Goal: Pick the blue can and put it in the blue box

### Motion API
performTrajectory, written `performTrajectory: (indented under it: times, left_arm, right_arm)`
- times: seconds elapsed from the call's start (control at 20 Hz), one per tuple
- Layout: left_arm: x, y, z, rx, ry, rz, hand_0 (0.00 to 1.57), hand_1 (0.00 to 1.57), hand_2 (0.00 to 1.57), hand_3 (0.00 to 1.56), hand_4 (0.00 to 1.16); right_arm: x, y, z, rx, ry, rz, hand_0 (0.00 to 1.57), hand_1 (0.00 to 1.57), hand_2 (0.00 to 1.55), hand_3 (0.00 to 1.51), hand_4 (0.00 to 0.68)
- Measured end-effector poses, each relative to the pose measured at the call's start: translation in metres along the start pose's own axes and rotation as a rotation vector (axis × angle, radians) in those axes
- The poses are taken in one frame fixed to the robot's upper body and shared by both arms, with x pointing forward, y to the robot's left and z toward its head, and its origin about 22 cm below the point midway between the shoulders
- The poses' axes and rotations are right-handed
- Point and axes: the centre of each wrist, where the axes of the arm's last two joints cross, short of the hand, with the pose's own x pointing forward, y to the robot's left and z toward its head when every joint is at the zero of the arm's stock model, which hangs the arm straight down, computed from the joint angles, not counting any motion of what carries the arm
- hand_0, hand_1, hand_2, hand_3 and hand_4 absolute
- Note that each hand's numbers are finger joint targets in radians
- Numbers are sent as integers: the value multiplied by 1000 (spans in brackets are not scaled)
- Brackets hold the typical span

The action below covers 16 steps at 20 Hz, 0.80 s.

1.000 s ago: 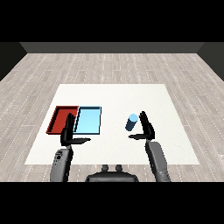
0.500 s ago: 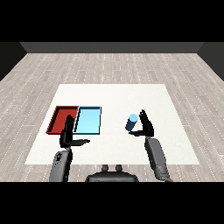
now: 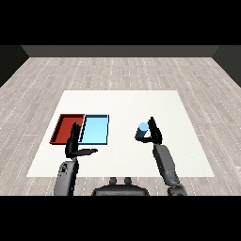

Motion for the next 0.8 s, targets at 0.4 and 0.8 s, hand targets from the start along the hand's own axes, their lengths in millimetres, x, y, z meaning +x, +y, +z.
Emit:
performTrajectory:
  times: [0.4,0.8]
  left_arm:
    - [0,-1,3,6,-15,-14,0,0,0,0,0]
    - [3,4,2,10,-17,-19,0,0,0,0,0]
  right_arm:
    - [-9,-3,-10,-3,33,-43,0,0,0,0,0]
    - [-23,4,-15,-12,52,-66,0,0,0,0,0]
